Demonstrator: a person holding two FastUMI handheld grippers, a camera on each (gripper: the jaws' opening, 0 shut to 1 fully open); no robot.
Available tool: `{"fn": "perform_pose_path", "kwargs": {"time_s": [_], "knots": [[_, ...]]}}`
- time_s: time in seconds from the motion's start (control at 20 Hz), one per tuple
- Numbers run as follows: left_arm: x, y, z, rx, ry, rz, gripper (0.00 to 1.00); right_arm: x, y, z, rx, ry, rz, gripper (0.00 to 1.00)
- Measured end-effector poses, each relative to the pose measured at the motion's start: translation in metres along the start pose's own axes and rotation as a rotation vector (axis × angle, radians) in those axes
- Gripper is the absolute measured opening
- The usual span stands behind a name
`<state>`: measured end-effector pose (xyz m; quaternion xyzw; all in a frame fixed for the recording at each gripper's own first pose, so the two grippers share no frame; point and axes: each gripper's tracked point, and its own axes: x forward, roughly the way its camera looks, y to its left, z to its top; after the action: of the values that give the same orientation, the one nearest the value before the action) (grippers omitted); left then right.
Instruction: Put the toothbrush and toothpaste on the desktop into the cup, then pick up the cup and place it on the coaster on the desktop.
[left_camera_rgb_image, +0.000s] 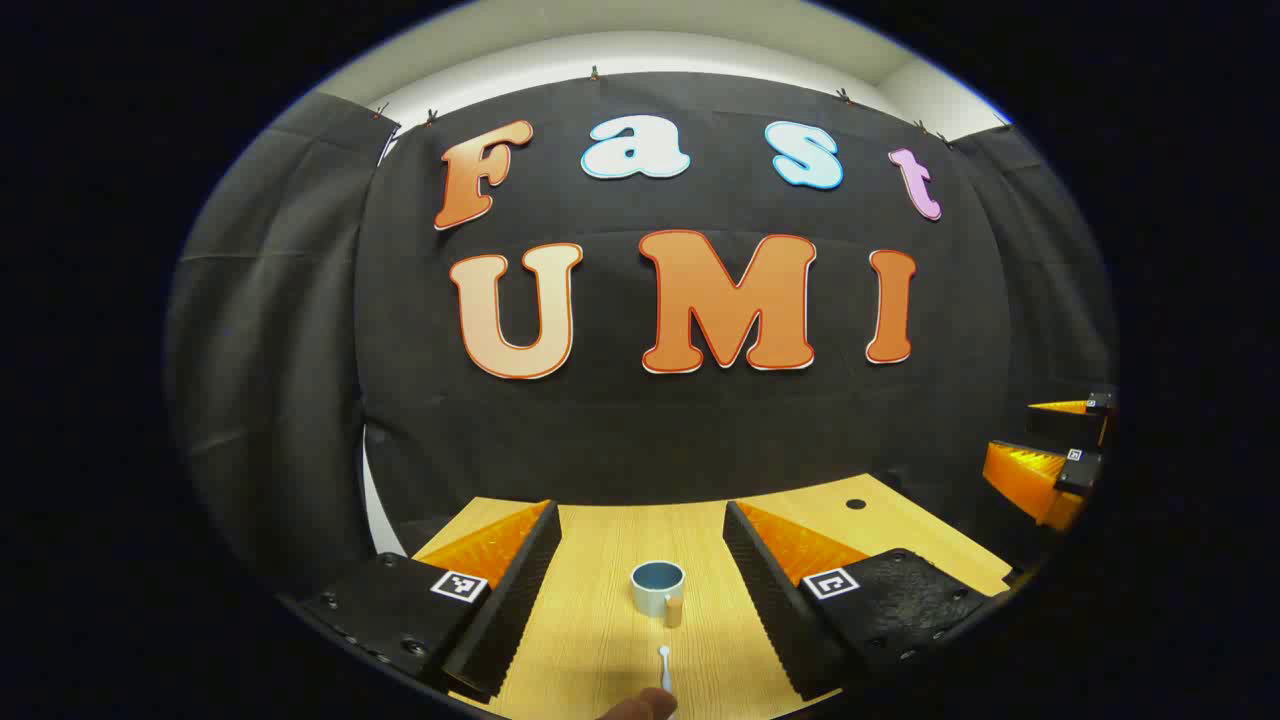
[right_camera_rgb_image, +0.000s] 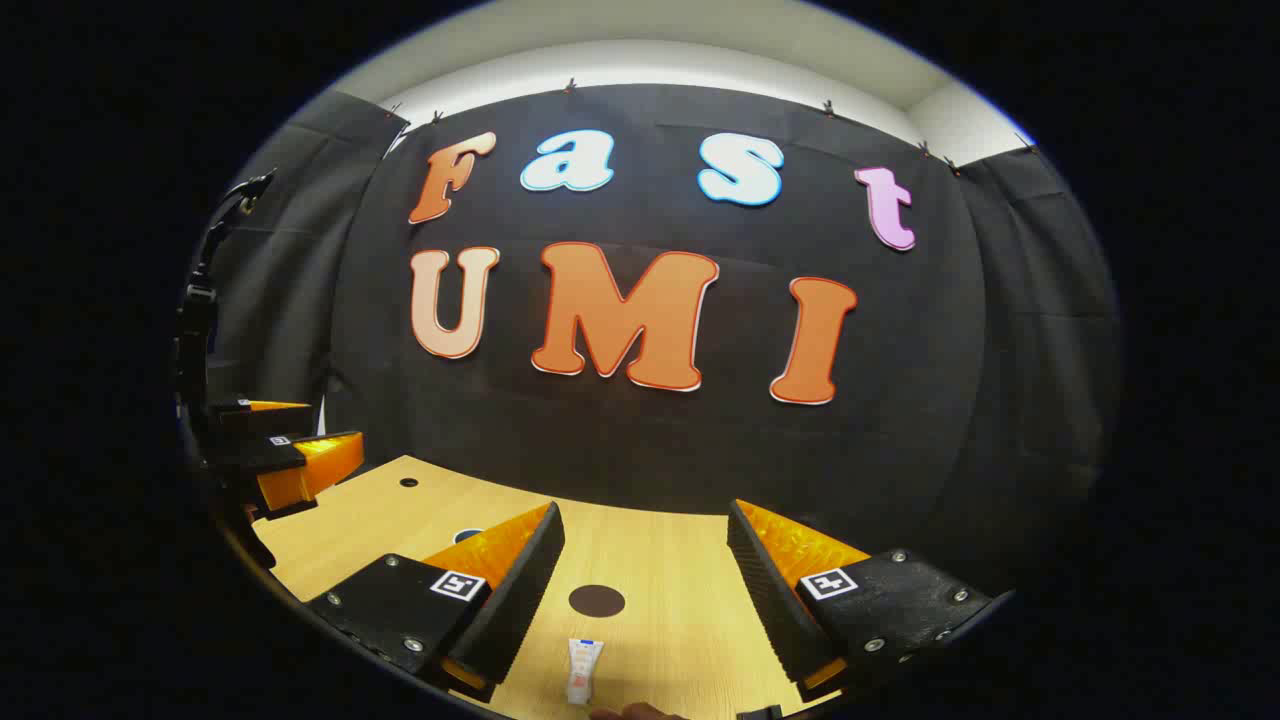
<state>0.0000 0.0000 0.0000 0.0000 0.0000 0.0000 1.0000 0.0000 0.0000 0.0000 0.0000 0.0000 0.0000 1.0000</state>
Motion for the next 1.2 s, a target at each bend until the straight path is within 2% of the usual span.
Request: {"fn": "perform_pose_path", "kwargs": {"time_s": [0.35, 0.85, 1.05, 1.2], "knots": [[0.033, 0.013, -0.011, 0.012, 0.025, 0.008, 0.98, 0.031, 0.034, -0.007, -0.011, 0.037, 0.046, 0.98], [0.05, 0.024, -0.038, 0.01, 0.078, 0.019, 0.98, 0.043, 0.041, -0.014, -0.037, 0.06, 0.047, 0.98], [0.054, 0.017, -0.062, 0.016, 0.135, 0.01, 0.98, 0.041, 0.039, -0.026, -0.029, 0.088, 0.057, 0.98], [0.058, 0.004, -0.101, 0.011, 0.21, -0.022, 0.98, 0.038, 0.039, -0.038, -0.028, 0.124, 0.066, 0.98]]}}
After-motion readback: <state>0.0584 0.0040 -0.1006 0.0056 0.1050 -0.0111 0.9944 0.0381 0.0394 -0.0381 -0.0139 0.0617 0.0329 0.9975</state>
